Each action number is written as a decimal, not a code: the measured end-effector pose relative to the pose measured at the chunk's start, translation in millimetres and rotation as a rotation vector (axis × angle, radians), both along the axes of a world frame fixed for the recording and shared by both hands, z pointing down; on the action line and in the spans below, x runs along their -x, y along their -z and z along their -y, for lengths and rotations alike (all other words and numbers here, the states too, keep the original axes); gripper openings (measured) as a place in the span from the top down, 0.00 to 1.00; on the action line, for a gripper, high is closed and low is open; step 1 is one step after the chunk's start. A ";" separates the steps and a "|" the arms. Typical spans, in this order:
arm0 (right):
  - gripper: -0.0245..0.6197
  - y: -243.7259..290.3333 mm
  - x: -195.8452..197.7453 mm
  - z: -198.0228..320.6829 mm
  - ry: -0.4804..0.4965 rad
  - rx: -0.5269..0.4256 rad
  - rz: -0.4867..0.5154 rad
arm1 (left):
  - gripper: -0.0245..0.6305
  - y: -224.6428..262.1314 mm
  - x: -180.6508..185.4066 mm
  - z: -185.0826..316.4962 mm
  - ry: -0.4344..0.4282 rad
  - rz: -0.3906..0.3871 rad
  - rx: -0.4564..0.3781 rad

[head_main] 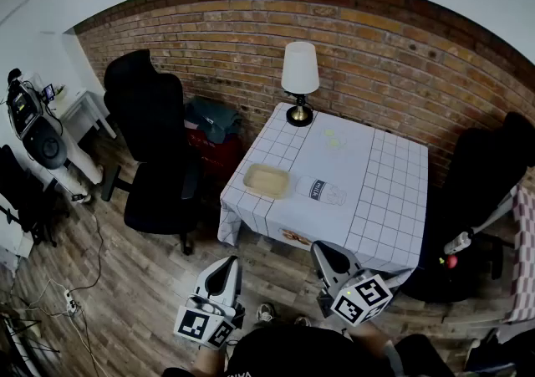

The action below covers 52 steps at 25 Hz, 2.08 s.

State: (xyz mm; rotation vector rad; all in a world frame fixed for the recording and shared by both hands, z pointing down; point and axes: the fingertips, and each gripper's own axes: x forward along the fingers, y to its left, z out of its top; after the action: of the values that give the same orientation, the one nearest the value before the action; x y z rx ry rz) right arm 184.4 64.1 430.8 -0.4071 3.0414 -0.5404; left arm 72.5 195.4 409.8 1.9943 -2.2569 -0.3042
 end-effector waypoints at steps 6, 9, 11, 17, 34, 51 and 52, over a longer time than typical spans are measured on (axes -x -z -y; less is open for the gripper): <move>0.96 -7.8 -11.6 5.9 0.016 0.023 0.017 | 0.95 -6.6 -8.6 -3.3 0.043 0.000 -0.001; 0.96 -11.1 -15.3 6.5 0.026 0.038 0.024 | 0.95 -11.1 -12.9 -6.7 0.063 0.001 0.006; 0.96 -12.4 -16.7 5.9 0.038 0.048 0.023 | 0.95 -13.6 -14.1 -7.6 0.079 0.000 0.018; 0.96 -20.5 -11.8 11.4 0.046 0.064 -0.001 | 0.95 -19.7 -7.0 1.0 0.088 -0.034 0.011; 0.96 -27.3 70.0 45.2 -0.094 0.090 -0.019 | 0.95 -36.0 90.6 50.9 -0.054 -0.055 0.050; 0.96 -33.5 143.5 51.4 -0.285 0.094 -0.012 | 0.95 -43.3 188.5 78.0 -0.243 -0.046 0.065; 0.96 -35.3 144.4 50.9 -0.297 0.096 -0.012 | 0.95 -44.5 190.6 79.3 -0.256 -0.047 0.066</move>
State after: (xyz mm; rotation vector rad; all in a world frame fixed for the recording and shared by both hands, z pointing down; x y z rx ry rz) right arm 40.0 13.2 466.1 -0.8498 2.8946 -0.6657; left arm -118.2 116.1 454.3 2.1846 -1.9280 -0.2440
